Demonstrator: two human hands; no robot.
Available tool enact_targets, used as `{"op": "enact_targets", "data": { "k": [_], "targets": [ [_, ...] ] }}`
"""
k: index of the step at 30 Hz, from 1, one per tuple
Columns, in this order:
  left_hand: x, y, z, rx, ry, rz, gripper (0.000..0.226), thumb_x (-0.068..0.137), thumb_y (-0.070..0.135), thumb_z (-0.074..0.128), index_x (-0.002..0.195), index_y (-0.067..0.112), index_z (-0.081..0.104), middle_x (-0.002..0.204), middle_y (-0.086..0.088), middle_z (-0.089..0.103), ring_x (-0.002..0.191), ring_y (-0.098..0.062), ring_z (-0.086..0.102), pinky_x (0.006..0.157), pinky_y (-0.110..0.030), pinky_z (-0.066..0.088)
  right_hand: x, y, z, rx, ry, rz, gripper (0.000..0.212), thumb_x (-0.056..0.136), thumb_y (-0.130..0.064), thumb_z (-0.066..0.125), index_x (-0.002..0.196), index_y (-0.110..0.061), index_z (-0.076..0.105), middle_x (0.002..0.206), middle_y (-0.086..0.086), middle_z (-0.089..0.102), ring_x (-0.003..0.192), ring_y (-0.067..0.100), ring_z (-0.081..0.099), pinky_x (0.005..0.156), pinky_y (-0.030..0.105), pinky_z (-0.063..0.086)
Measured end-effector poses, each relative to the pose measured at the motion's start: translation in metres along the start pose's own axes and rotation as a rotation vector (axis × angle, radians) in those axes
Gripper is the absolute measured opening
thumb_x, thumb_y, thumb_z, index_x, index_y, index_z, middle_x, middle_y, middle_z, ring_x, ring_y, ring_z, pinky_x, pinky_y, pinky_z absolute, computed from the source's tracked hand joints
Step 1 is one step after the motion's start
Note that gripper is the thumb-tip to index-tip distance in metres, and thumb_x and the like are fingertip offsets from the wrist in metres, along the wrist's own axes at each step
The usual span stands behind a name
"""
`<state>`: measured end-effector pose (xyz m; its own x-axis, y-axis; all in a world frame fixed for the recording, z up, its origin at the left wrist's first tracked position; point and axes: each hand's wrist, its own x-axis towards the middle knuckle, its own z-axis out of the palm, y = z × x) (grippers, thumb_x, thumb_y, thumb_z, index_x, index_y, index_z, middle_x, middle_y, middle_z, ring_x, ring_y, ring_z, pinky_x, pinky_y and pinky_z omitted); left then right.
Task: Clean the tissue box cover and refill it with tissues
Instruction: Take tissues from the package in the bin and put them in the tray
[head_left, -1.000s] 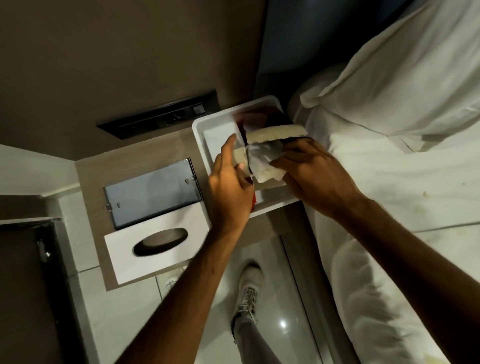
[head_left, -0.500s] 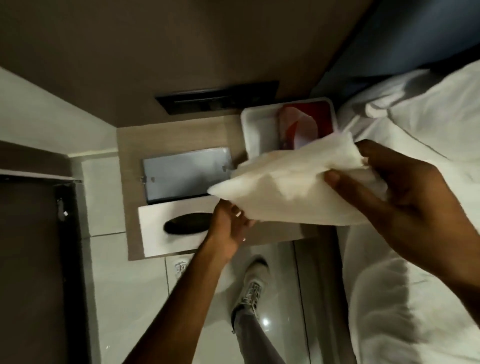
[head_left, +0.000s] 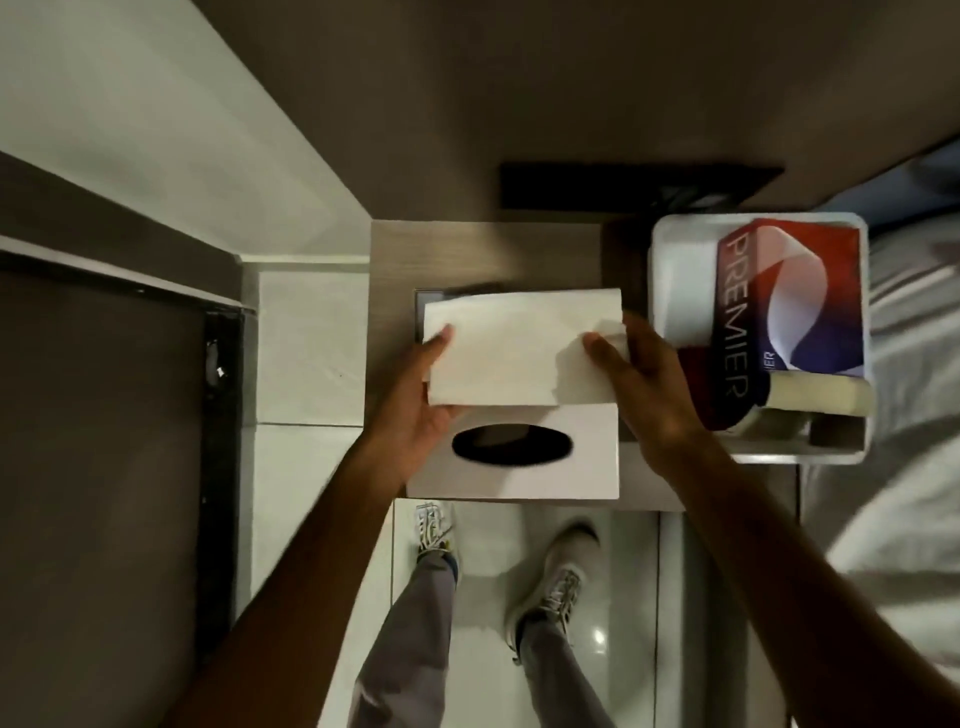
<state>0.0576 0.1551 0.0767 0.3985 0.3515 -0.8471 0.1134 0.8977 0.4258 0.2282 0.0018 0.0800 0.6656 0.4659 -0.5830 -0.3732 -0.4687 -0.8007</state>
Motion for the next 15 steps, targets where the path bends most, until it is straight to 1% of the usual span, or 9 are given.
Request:
{"op": "enact_targets", "data": {
  "k": [1,2,3,5,6,9,10,13,15],
  "targets": [
    [0.007,0.004,0.001,0.153,0.094,0.064,0.034,0.089,0.030,0.071,0.121,0.020,0.067,0.119,-0.006,0.073,0.120,-0.027,0.065,0.094,-0.044,0.057,0.009,0.006,0.006,-0.065,0.004,0.003,0.028,0.096,-0.026,0.067,0.123,-0.020,0.066,0.113,-0.001,0.073,0.106,0.021,0.071,0.088,0.032,0.060],
    [0.014,0.007,0.000,0.306,0.191,0.121,0.025,0.089,0.025,0.071,0.113,0.022,0.069,0.113,-0.002,0.074,0.115,-0.025,0.066,0.097,-0.045,0.056,0.018,0.011,0.013,-0.132,0.015,0.011,0.032,0.096,-0.027,0.068,0.126,-0.016,0.064,0.112,-0.001,0.072,0.104,0.019,0.070,0.087,0.029,0.059],
    [0.022,0.009,-0.001,0.444,0.258,0.169,0.020,0.089,0.025,0.071,0.109,0.023,0.068,0.110,0.000,0.072,0.111,-0.023,0.067,0.097,-0.045,0.055,0.026,0.015,0.019,-0.192,0.035,0.026,0.036,0.095,-0.028,0.069,0.127,-0.015,0.063,0.111,-0.001,0.071,0.103,0.017,0.069,0.086,0.029,0.059],
    [0.036,0.013,-0.001,0.637,0.317,0.240,0.023,0.090,0.028,0.069,0.113,0.022,0.067,0.108,0.003,0.070,0.107,-0.021,0.067,0.092,-0.037,0.054,0.040,0.022,0.027,-0.295,0.079,0.049,0.037,0.093,-0.027,0.071,0.128,-0.015,0.063,0.114,0.005,0.071,0.103,0.022,0.068,0.087,0.039,0.060],
    [0.042,0.014,0.000,0.705,0.336,0.260,0.027,0.090,0.028,0.069,0.116,0.021,0.066,0.109,0.002,0.069,0.107,-0.021,0.066,0.089,-0.033,0.053,0.046,0.025,0.029,-0.351,0.107,0.055,0.037,0.093,-0.027,0.071,0.127,-0.016,0.064,0.114,0.007,0.070,0.103,0.025,0.068,0.086,0.040,0.060],
    [0.059,0.011,0.001,0.848,0.368,0.252,0.039,0.092,0.026,0.066,0.129,0.015,0.060,0.126,-0.004,0.065,0.112,-0.019,0.061,0.090,-0.029,0.046,0.060,0.034,0.034,-0.478,0.196,0.066,0.038,0.091,-0.026,0.073,0.127,-0.019,0.064,0.114,0.003,0.069,0.103,0.023,0.065,0.079,0.030,0.052],
    [0.064,0.010,0.001,0.877,0.363,0.242,0.041,0.093,0.023,0.065,0.132,0.014,0.057,0.130,-0.006,0.064,0.115,-0.021,0.061,0.091,-0.029,0.045,0.064,0.036,0.034,-0.501,0.212,0.061,0.039,0.090,-0.026,0.073,0.128,-0.019,0.064,0.113,0.003,0.068,0.102,0.023,0.064,0.078,0.027,0.049],
    [0.067,0.008,0.001,0.943,0.340,0.245,0.043,0.093,0.016,0.063,0.135,0.008,0.055,0.130,-0.012,0.064,0.120,-0.028,0.061,0.095,-0.031,0.049,0.070,0.039,0.035,-0.574,0.220,0.036,0.045,0.090,-0.025,0.073,0.132,-0.018,0.061,0.122,0.007,0.070,0.108,0.026,0.066,0.086,0.028,0.049],
    [0.062,0.009,0.001,0.991,0.318,0.274,0.047,0.094,0.014,0.062,0.139,0.007,0.052,0.133,-0.014,0.062,0.122,-0.028,0.061,0.101,-0.034,0.051,0.072,0.038,0.037,-0.614,0.224,0.025,0.051,0.090,-0.025,0.073,0.138,-0.018,0.057,0.125,0.008,0.070,0.111,0.027,0.066,0.094,0.034,0.051]
  ]
}}
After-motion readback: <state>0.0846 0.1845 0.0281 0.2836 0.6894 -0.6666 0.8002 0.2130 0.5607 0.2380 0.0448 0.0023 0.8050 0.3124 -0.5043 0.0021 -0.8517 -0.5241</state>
